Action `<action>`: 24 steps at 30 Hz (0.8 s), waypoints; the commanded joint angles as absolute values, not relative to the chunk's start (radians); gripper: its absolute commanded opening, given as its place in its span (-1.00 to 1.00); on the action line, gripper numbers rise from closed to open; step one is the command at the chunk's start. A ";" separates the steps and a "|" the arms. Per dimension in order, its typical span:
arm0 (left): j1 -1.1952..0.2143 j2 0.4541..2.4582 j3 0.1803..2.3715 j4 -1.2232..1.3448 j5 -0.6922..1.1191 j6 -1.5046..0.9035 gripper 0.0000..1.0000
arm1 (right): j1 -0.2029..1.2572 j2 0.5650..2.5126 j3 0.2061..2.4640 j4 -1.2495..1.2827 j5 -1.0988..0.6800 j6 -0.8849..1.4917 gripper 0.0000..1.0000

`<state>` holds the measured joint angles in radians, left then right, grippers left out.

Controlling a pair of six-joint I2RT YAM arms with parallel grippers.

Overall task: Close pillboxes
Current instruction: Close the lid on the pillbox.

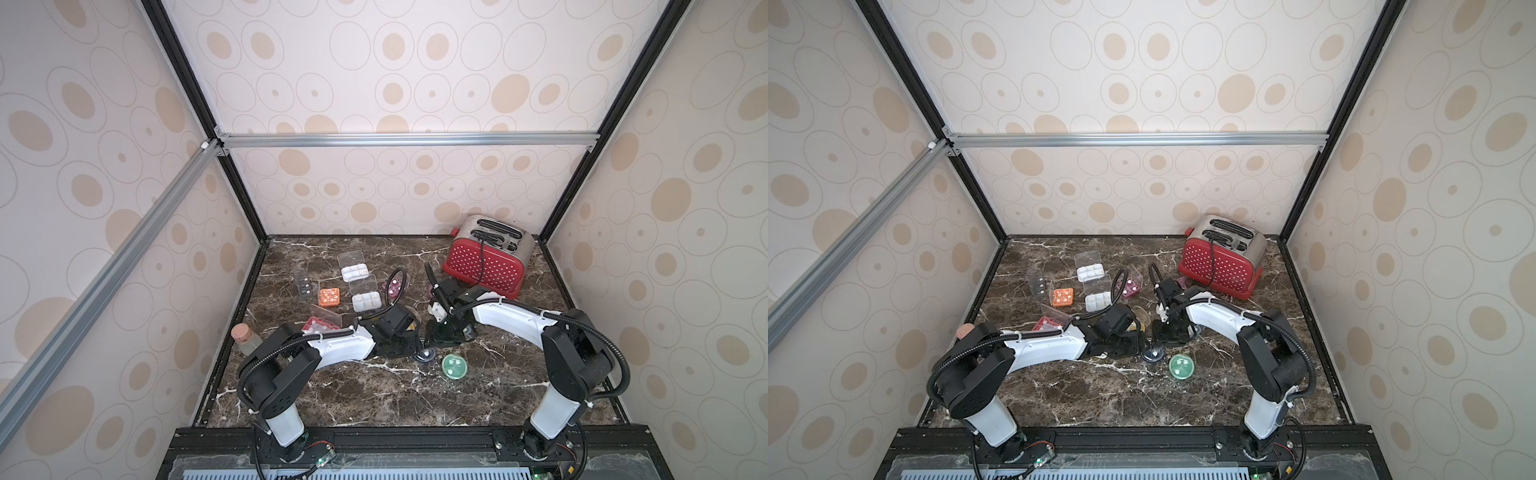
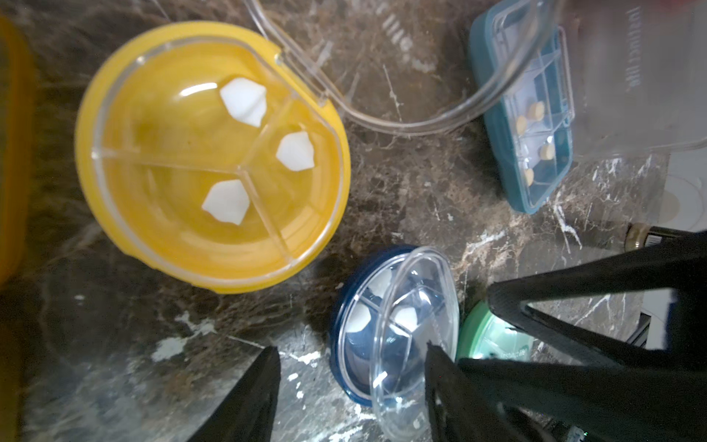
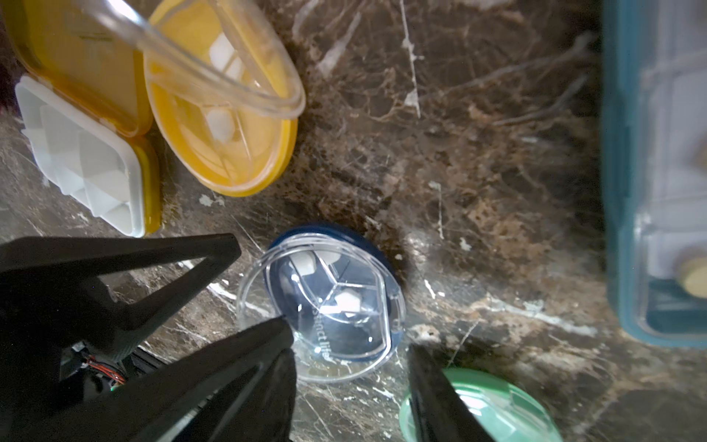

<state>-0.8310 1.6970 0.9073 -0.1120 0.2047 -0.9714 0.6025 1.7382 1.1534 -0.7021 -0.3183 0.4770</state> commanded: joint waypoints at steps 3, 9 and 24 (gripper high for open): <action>-0.826 1.714 0.922 -0.155 0.183 -0.960 0.15 | 0.607 1.778 1.168 -0.706 -0.326 0.465 -0.10; -0.826 1.730 0.921 -0.153 0.183 -0.962 0.06 | 0.607 1.796 1.173 -0.700 -0.330 0.463 -0.16; -0.825 1.760 0.894 -0.115 0.214 -0.988 -0.10 | 0.614 1.817 1.183 -0.701 -0.331 0.457 -0.23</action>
